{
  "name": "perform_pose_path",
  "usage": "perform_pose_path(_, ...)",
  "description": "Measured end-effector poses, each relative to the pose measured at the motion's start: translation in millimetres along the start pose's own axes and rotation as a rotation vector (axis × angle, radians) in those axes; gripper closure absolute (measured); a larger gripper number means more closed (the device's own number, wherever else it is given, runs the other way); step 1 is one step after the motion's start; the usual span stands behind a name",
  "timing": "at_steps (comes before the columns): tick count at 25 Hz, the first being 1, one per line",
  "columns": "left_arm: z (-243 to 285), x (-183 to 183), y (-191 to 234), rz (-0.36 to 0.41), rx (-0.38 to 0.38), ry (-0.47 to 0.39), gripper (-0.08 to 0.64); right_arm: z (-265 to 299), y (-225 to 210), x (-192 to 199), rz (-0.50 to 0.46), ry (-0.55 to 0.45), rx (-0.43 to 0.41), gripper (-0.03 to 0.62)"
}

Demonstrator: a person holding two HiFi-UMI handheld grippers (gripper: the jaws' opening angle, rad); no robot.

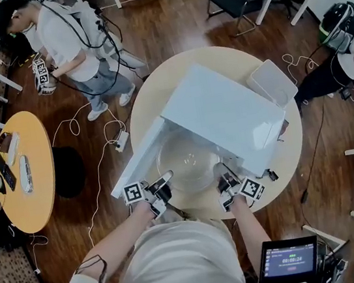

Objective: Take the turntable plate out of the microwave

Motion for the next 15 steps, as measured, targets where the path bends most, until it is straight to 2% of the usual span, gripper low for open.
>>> perform_pose_path(6, -11.1, -3.7, -4.1, 0.008, 0.003, -0.005, 0.525, 6.1, 12.8, 0.0, -0.037, 0.033, -0.06, 0.508)
perform_pose_path(11, -19.9, -1.0, -8.6, 0.019, -0.002, 0.009, 0.525, 4.3, 9.5, 6.8, -0.018, 0.074, -0.017, 0.508)
perform_pose_path(15, -23.5, 2.8, -9.9, 0.02, -0.007, 0.028, 0.525, 7.9, 14.4, 4.5, -0.031, 0.112, -0.083, 0.508)
Point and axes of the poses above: the fingertips, and each gripper's own axes: z forward along the fingers, y to its left, x out of its underside, the point moved 2 cm from there along -z, backward along the fingers
